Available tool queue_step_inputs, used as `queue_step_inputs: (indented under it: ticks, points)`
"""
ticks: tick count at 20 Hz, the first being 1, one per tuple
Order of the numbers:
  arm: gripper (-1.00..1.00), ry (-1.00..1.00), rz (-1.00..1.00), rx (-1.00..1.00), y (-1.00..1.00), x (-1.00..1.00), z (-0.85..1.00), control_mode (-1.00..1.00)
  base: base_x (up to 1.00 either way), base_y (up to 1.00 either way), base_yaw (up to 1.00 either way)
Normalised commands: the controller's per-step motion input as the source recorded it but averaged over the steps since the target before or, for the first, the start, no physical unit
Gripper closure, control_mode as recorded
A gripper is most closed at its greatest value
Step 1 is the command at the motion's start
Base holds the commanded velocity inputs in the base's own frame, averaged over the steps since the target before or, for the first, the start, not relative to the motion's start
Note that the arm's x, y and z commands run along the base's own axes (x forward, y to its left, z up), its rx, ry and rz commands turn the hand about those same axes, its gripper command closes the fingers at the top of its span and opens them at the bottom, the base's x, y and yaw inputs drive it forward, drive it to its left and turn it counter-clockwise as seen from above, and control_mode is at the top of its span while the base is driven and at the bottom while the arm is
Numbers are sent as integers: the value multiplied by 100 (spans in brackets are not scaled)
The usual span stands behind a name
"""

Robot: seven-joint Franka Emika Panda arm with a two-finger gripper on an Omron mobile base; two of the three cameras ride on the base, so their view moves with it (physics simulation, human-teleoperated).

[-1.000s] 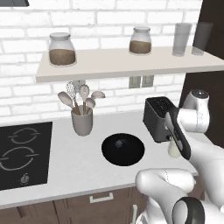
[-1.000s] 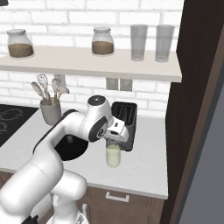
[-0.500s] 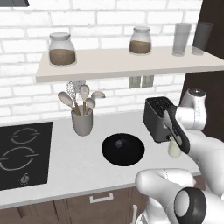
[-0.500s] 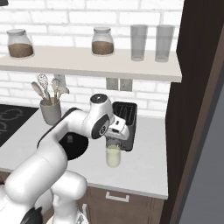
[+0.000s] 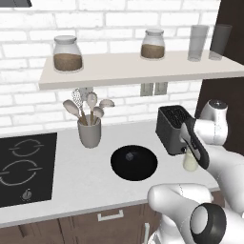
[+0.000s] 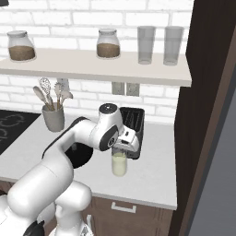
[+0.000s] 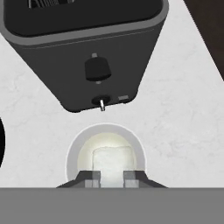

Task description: Grab a lemon wedge from the fridge and one ice cube from the ice bowl, and put them in the glass of lemonade.

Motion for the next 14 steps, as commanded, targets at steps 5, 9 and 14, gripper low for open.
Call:
queue_step_inputs:
  ticks: [5, 9, 14]
  points:
    - [100, 0, 0, 0, 3, 0, 0, -100, 0, 0, 0]
    - [100, 0, 0, 0, 4, 0, -3, -100, 0, 0, 0]
    - [-100, 0, 0, 0, 0, 0, -2, -100, 0, 0, 0]
